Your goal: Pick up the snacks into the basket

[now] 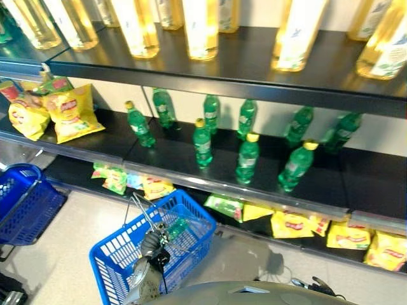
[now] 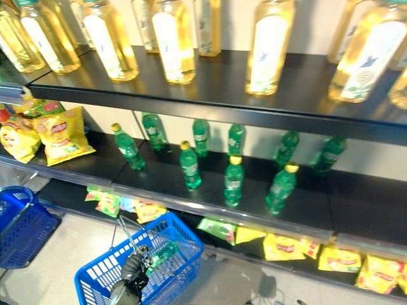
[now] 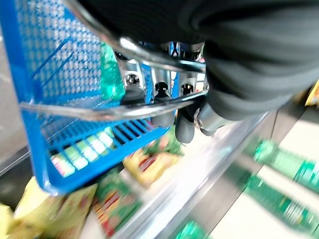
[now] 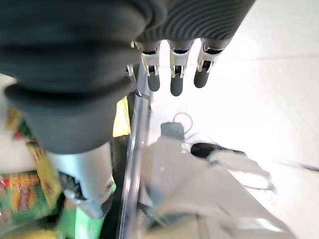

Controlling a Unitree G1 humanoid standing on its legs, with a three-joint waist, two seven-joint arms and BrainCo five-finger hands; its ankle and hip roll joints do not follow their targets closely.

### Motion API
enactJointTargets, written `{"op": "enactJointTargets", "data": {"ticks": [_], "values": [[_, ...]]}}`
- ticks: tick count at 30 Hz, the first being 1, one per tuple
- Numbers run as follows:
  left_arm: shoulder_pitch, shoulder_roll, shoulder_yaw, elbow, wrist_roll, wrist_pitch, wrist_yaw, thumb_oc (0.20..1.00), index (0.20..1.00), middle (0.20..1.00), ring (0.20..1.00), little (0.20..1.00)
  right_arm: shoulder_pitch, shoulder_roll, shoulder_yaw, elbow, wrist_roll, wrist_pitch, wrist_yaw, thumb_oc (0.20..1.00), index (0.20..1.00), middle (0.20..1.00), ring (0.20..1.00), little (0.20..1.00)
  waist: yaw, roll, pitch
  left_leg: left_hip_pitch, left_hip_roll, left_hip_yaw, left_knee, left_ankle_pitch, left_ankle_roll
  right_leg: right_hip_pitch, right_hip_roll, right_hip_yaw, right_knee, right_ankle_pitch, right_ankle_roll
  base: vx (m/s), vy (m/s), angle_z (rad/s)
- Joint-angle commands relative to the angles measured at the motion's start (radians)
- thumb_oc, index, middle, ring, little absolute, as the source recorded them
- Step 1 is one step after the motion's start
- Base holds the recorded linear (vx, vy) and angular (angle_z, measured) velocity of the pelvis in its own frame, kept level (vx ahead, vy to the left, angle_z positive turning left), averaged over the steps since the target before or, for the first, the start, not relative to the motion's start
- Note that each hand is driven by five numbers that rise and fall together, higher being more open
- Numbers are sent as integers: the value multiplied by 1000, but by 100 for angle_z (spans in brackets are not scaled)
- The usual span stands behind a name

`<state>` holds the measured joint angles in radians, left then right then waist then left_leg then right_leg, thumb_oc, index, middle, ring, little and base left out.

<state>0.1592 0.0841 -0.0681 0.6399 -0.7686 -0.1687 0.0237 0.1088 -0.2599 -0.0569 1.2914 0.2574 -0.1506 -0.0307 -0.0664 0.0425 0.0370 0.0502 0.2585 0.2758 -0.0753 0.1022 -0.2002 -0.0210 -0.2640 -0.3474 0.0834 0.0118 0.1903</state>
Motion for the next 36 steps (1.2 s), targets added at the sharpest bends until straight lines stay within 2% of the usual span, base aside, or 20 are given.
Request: {"op": "enactJointTargets", "data": {"ticks": [1,2,5,8,9,11,12,13,16,19,21,22,23,27,28,30,31,32,33,36], "values": [[-77,69,48,-187,31,-112,-55,200,200,200,200,200,-79,11,-16,37,18,-11,-14,1000,1000,1000,1000,1000,22,-67,3,-34,-14,-27,38,-22,54,33,-115,79,-56,141,56,51,414,2],[-81,86,42,-200,59,-116,-58,200,200,200,200,200,-87,8,-29,28,32,-9,-14,1000,1000,1000,1000,1000,25,-80,12,-14,-86,-14,19,-46,95,2,-173,100,-19,254,65,43,440,-29],[-72,104,33,-213,104,-118,-66,200,200,200,200,200,-88,12,-34,25,35,-7,-11,1000,1000,1000,1000,1000,26,-75,9,-5,-155,-15,-12,-62,125,-23,-224,76,-7,380,71,39,395,-30],[-60,102,25,-223,110,-111,-76,200,200,200,200,200,-82,15,-34,21,36,-5,-10,1000,1000,1000,1000,1000,26,-67,7,-4,-183,-21,-12,-87,139,-28,-244,19,9,380,71,18,394,-11],[-62,102,16,-218,126,-108,-79,200,200,200,200,200,-86,19,-23,22,36,-8,-11,1000,1000,1000,1000,1000,35,-56,19,-1,-209,-7,-12,-94,166,-32,-228,-56,85,302,55,-41,391,5],[-59,101,10,-224,129,-106,-78,200,200,200,200,200,-90,20,-16,26,36,-10,-13,1000,1000,1000,1000,1000,37,-49,23,-3,-220,-1,-12,-93,180,-41,-195,-64,138,256,38,-45,369,-4],[-58,104,2,-227,126,-106,-80,200,200,200,200,200,-99,28,9,30,44,-19,-4,1000,1000,1000,1000,1000,28,-37,30,-8,-239,3,-12,-80,200,-68,-14,-25,207,112,-19,-27,207,-11],[-58,104,2,-227,126,-106,-80,200,200,200,200,200,-99,28,9,30,44,-19,-4,1000,1000,1000,1000,1000,28,-37,30,-8,-239,4,-12,-80,200,-68,-14,-25,208,112,-19,-32,270,-22],[-40,92,13,-245,101,-112,-79,200,200,200,200,200,-99,38,55,30,55,-39,10,1000,1000,1000,1000,1000,20,-61,25,-5,-287,-4,-12,-65,210,-60,194,31,152,27,-68,5,125,-10],[7,58,34,-264,68,-104,-97,200,200,200,200,200,-113,36,88,39,31,-29,10,1000,1000,1000,1000,1000,51,-65,4,-10,-292,21,-6,-55,198,26,196,33,-34,11,-90,-42,8,2],[3,60,43,-278,29,-110,-101,200,200,200,200,200,-137,38,112,39,19,-30,7,1000,1000,1000,1000,1000,77,-84,29,-81,-250,15,107,-39,174,27,200,88,-49,25,-100,-147,-56,-27],[4,58,43,-287,22,-111,-104,200,200,200,200,200,-145,31,125,34,11,-28,7,1000,1000,1000,1000,1000,99,-92,44,-120,-250,-45,155,-21,159,32,191,92,-70,35,-102,-184,-11,-59],[4,62,43,-299,25,-111,-101,200,200,200,200,200,-157,23,133,38,-1,-26,2,1000,1000,1000,1000,1000,116,-102,47,-142,-255,-116,168,-19,145,32,185,100,-90,55,-100,-149,44,-75],[18,48,52,-306,11,-105,-105,200,200,200,200,200,-161,24,132,47,-15,-16,1,1000,1000,1000,1000,1000,110,-113,23,-132,-161,-136,108,0,118,29,156,110,-120,64,-77,-25,112,-23],[23,46,53,-303,5,-107,-102,200,200,200,200,200,-158,25,134,44,-19,-16,-3,1000,1000,1000,1000,1000,104,-104,10,-123,-90,-148,68,54,99,27,140,113,-116,51,-71,62,189,9],[25,49,53,-303,2,-109,-100,200,200,200,200,200,-153,25,133,39,-18,-17,-4,1000,1000,1000,1000,1000,101,-94,11,-112,-52,-165,40,96,86,27,140,116,-103,40,-72,62,212,-1],[29,51,47,-290,-1,-104,-100,200,200,200,200,200,-144,29,137,29,-16,-22,-2,1000,1000,1000,1000,1000,88,-74,15,-89,14,-171,8,160,63,26,135,121,-83,28,-71,32,160,-3],[29,51,47,-290,-1,-104,-100,200,200,200,200,200,-144,29,137,28,-16,-22,-2,1000,1000,1000,1000,1000,88,-73,17,-87,16,-172,7,160,62,27,136,120,-83,27,-72,75,415,-13],[30,50,35,-274,7,-98,-97,200,200,200,200,200,-132,26,139,18,-29,-24,-2,1000,1000,1000,1000,1000,72,-51,14,-77,80,-153,-7,216,28,27,117,116,-74,25,-60,43,246,-14],[31,50,27,-269,8,-95,-98,200,200,200,200,200,-127,22,135,14,-27,-24,-6,1000,1000,1000,1000,1000,63,-29,11,-73,101,-173,-12,220,3,30,105,119,-61,18,-51,102,369,-5]]}}
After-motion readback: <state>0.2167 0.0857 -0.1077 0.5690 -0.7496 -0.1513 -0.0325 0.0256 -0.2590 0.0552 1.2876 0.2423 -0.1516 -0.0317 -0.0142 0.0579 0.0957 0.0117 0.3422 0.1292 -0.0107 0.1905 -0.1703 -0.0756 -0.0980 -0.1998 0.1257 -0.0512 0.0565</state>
